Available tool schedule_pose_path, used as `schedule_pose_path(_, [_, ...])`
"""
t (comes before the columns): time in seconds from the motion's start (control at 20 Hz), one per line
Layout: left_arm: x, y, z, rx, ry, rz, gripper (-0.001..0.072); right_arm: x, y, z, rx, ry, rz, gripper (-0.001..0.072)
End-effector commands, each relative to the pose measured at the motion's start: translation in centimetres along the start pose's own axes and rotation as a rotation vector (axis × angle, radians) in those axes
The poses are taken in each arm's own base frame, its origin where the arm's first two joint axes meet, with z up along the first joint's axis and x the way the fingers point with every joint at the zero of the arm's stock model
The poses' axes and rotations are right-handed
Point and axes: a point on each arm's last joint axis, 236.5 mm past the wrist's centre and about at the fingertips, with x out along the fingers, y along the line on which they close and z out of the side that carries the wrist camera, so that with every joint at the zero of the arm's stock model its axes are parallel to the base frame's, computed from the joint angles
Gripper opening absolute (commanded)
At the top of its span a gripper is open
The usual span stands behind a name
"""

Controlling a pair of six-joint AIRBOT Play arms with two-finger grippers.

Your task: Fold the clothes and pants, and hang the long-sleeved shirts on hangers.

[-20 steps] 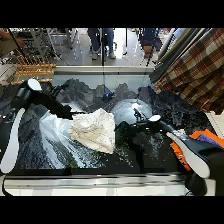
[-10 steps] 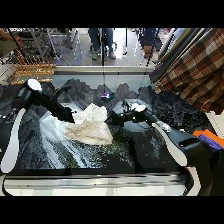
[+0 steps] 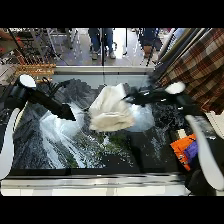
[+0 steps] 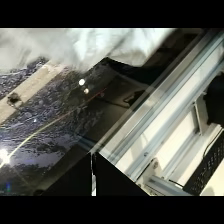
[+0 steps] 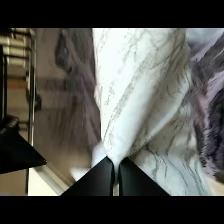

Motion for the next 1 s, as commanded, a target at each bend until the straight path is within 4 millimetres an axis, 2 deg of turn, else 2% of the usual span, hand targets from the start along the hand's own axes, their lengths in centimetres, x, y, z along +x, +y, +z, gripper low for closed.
schedule_pose_path(0.0, [-0.5, -1.2, -0.2, 0.015, -0.006, -0.024, 0.0023, -12.3, 0.6, 1.9, 0.008, -0.154, -0.053, 0.001])
schedule_pose_path(0.1, [-0.5, -1.3, -0.2, 0.017, -0.005, -0.024, 0.0023, -20.2, -0.7, 1.2, 0.043, -0.244, -0.129, 0.001])
schedule_pose_path(0.25, [-0.5, -1.3, -0.2, 0.032, -0.005, -0.023, 0.0023, -31.4, -4.6, -2.1, 0.159, -0.4, -0.344, 0.001])
schedule_pose_path(0.35, [-0.5, -1.3, -0.2, 0.046, -0.005, -0.024, 0.0023, -37.7, -8.1, -6.3, 0.313, -0.468, -0.48, 0.001])
schedule_pose_path(0.4, [-0.5, -1.3, -0.2, 0.054, -0.005, -0.023, 0.0023, -40.5, -9.9, -9.0, 0.413, -0.484, -0.533, 0.001])
schedule_pose_path(0.5, [-0.5, -1.3, -0.2, 0.068, -0.005, -0.023, 0.0023, -45.4, -13.1, -12.5, 0.599, -0.638, -0.612, 0.001])
schedule_pose_path(0.6, [-0.5, -1.3, -0.2, 0.073, -0.005, -0.022, 0.0023, -47.8, -17.6, -18.5, 0.843, -0.678, -0.707, 0.001])
schedule_pose_path(0.65, [-0.5, -1.3, -0.2, 0.073, -0.005, -0.022, 0.0023, -48.0, -19.6, -21.9, 0.964, -0.654, -0.749, 0.001])
schedule_pose_path(0.8, [-0.5, -1.3, -0.2, 0.081, -0.005, -0.023, 0.0023, -46.4, -24.2, -31.4, 1.263, -0.473, -0.857, 0.0011])
schedule_pose_path(0.85, [-0.5, -1.3, -0.2, 0.081, -0.006, -0.023, 0.0023, -45.8, -25.5, -33.7, 1.325, -0.414, -0.894, 0.0011])
schedule_pose_path(0.95, [-0.5, -1.3, -0.2, 0.08, -0.006, -0.023, 0.0023, -45.1, -28.8, -36.3, 1.366, -0.376, -0.952, 0.0012])
